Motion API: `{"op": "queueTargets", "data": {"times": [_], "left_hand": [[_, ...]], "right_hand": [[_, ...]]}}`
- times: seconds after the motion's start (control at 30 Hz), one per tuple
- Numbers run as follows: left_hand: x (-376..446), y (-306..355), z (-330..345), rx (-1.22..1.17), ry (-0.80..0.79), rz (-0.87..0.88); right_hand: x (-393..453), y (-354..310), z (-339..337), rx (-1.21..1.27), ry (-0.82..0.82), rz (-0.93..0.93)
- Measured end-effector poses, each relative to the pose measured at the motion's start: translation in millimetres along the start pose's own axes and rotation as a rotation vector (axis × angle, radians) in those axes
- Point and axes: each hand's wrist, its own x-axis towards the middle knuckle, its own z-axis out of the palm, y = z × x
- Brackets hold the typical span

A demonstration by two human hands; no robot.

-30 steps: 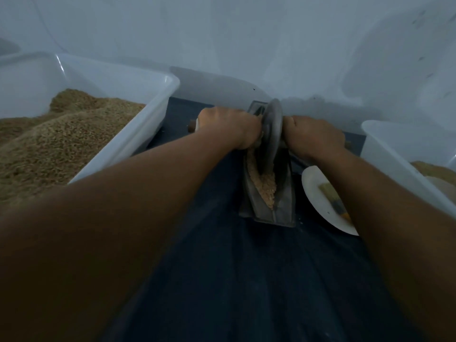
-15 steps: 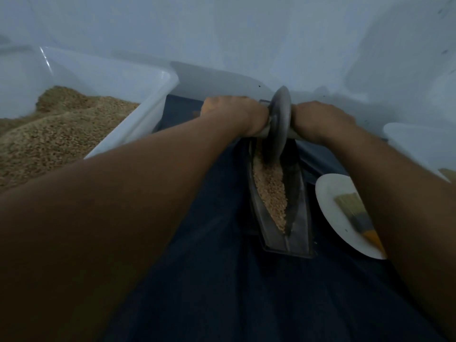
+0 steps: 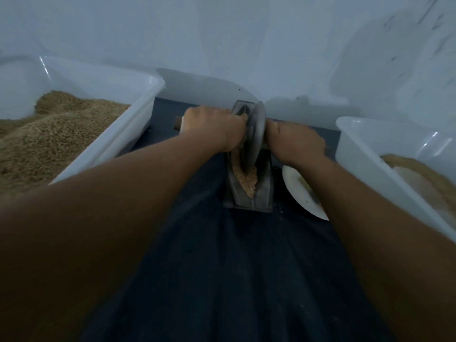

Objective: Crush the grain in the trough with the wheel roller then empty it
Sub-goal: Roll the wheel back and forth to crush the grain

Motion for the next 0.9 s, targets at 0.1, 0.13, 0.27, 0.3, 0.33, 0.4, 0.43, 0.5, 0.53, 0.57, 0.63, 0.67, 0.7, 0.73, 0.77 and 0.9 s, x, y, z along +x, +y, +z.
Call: {"op": "queueTargets", "data": {"times": [0.1,0.13,0.27,0.3,0.33,0.4,0.43,0.5,0.53,0.57,0.63,0.67,0.7,0.73,0.77,0.9], "left_hand": [[-9.4,-2.0,-3.0,-0.012,-0.053,-0.048],[-11.8,-2.5,-4.0,-0.024,-0.067,-0.063],[-16.2,-2.3,-5.3,-0.031,-0.066,-0.072],[-15.0,-2.5,-5.3,-0.034,-0.066,-0.079],[-13.0,-2.3,-5.1,-0.034,-0.069,-0.086],[-8.0,-0.3,-3.6,-0.013,-0.073,-0.073],[-4.7,0.7,-3.1,-0.001,-0.07,-0.062],[2.8,0.9,-3.4,0.009,-0.067,-0.044],[7.4,0.1,-2.5,0.015,-0.072,-0.033],[12.4,-1.2,-1.6,0.02,-0.089,-0.023],[22.2,-3.9,-2.1,0.0,-0.163,-0.02],[26.0,-5.3,-3.3,-0.028,-0.2,-0.036],[29.7,-6.2,-4.0,-0.049,-0.223,-0.051],[33.5,-6.9,-4.4,-0.066,-0.239,-0.058],[37.7,-7.2,-5.1,-0.078,-0.244,-0.064],[54.4,-9.2,-4.6,-0.104,-0.253,-0.098]], "right_hand": [[-9.2,-5.4,-2.7,-0.107,0.044,-0.047],[-11.5,-6.7,-2.7,-0.131,0.061,-0.054],[-15.4,-6.1,-0.9,-0.149,0.109,-0.073],[-14.2,-5.6,-0.5,-0.131,0.113,-0.052],[-12.1,-5.2,-0.1,-0.107,0.113,-0.023],[-6.8,-3.7,2.5,-0.066,0.102,0.027],[-3.9,-2.5,4.3,-0.057,0.093,0.042],[3.3,-0.4,6.5,-0.053,0.083,0.041],[7.9,0.6,7.6,-0.055,0.084,0.032],[13.1,0.9,7.6,-0.062,0.081,0.022],[23.9,2.3,8.0,-0.086,0.061,0.0],[30.9,3.3,8.7,-0.106,0.044,-0.026],[37.7,4.8,9.1,-0.128,0.024,-0.06],[43.6,6.1,9.3,-0.142,0.003,-0.094],[49.7,7.4,9.6,-0.151,-0.015,-0.125],[73.6,9.1,9.0,-0.171,-0.094,-0.134]]}}
